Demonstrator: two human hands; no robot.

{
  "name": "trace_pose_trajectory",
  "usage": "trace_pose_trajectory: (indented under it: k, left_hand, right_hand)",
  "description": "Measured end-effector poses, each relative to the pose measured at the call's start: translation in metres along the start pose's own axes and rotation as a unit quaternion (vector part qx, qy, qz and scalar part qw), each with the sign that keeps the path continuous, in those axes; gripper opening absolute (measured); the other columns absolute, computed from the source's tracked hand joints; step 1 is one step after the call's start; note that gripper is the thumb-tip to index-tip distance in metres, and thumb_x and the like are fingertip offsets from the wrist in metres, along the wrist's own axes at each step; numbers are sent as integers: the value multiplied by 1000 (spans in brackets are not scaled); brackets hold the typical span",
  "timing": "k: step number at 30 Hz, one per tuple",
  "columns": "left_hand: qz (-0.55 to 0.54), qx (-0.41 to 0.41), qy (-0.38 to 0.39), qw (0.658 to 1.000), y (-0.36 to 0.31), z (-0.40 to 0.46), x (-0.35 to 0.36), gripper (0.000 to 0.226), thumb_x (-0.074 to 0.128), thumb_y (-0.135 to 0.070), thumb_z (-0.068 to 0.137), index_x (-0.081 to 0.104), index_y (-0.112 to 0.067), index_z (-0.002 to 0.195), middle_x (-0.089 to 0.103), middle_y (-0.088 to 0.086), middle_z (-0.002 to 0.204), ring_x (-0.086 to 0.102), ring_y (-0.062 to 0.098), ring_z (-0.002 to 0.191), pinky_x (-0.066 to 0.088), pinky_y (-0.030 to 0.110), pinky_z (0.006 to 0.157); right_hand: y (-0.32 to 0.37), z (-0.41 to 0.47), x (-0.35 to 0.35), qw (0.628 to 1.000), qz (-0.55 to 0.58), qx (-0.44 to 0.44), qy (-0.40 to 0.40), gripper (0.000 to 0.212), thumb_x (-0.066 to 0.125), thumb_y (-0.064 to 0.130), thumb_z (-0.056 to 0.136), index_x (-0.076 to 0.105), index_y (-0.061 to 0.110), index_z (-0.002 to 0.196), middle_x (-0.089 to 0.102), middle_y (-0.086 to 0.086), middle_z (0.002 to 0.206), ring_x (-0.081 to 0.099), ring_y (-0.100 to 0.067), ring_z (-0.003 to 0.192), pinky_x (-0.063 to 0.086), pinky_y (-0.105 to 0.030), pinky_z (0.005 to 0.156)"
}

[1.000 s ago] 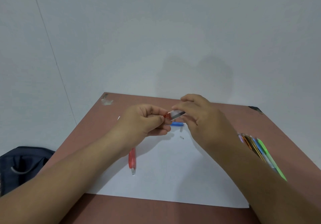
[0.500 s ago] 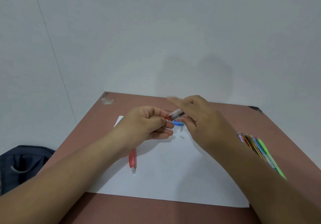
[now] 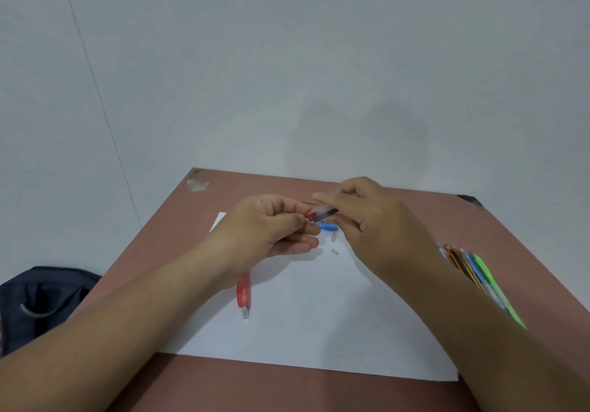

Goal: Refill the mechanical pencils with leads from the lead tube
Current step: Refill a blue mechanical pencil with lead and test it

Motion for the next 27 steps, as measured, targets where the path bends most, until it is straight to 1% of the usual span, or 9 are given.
trace_pose_trajectory:
  k: [2,3,6,9,12,15,19,24,27]
  left_hand:
    - [-2,2,-2,1000,0,0,-1,19,55,-5,100,72,-4,108,76,16,99,74,26,90,61,29,82]
    - [-5,4,-2,1000,0,1,-1,19,55,-6,100,72,-4,109,76,16,100,74,26,91,61,30,83]
    - [-26,9,-1,1000,0,1,-3,19,55,-9,101,70,-3,111,76,18,101,73,27,93,61,32,85]
    - [-45,18,1,999,0,1,-4,19,58,-13,100,69,-3,110,75,18,102,73,29,96,60,33,87]
    - [-25,28,-7,999,1,1,-6,18,62,-15,97,71,-4,108,76,16,101,73,27,93,60,31,85]
    - [22,31,-42,998,2,3,-7,12,70,-10,91,72,-3,100,77,15,94,74,26,87,61,29,81]
    - [55,36,-69,995,4,6,-6,8,75,-10,87,73,-3,91,77,13,87,75,25,79,60,31,76]
    - [69,50,-76,994,4,7,-5,8,74,-11,89,74,-3,89,77,12,85,74,23,76,62,31,75]
    - [78,58,-79,992,5,8,-5,8,73,-11,89,74,-3,88,77,11,84,74,22,75,62,31,74]
  right_hand:
    - [0,1,0,999,21,24,15,40,64,5,93,70,27,125,59,6,109,61,-15,81,49,-23,68]
    - [1,1,-1,999,32,36,19,37,64,8,95,71,28,125,60,6,108,62,-15,83,50,-24,71]
    - [4,1,-2,997,52,62,19,32,62,15,99,69,29,127,64,4,110,65,-19,89,55,-37,79]
    - [5,1,-2,996,50,70,13,33,62,16,99,68,30,129,66,4,112,65,-19,94,55,-40,82]
    - [5,1,-4,995,44,82,22,35,62,17,100,66,32,131,65,6,114,64,-17,97,55,-36,84]
    - [5,2,-6,994,33,94,33,36,59,19,101,63,34,134,64,8,118,62,-15,102,53,-32,89]
    - [8,3,-8,993,31,99,49,37,57,21,102,61,35,136,63,9,120,62,-15,101,52,-32,89]
    - [10,3,-8,993,33,101,56,37,57,20,102,62,35,136,63,8,117,64,-17,94,54,-35,85]
    - [9,3,-7,993,32,102,53,37,58,20,102,62,34,135,63,7,115,64,-17,95,54,-37,85]
Point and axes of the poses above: each hand's wrist, its own z-axis towards the middle knuckle, its own x-axis out of the palm, y = z × x, the point moved 1 cm from there along z, towards the middle knuckle
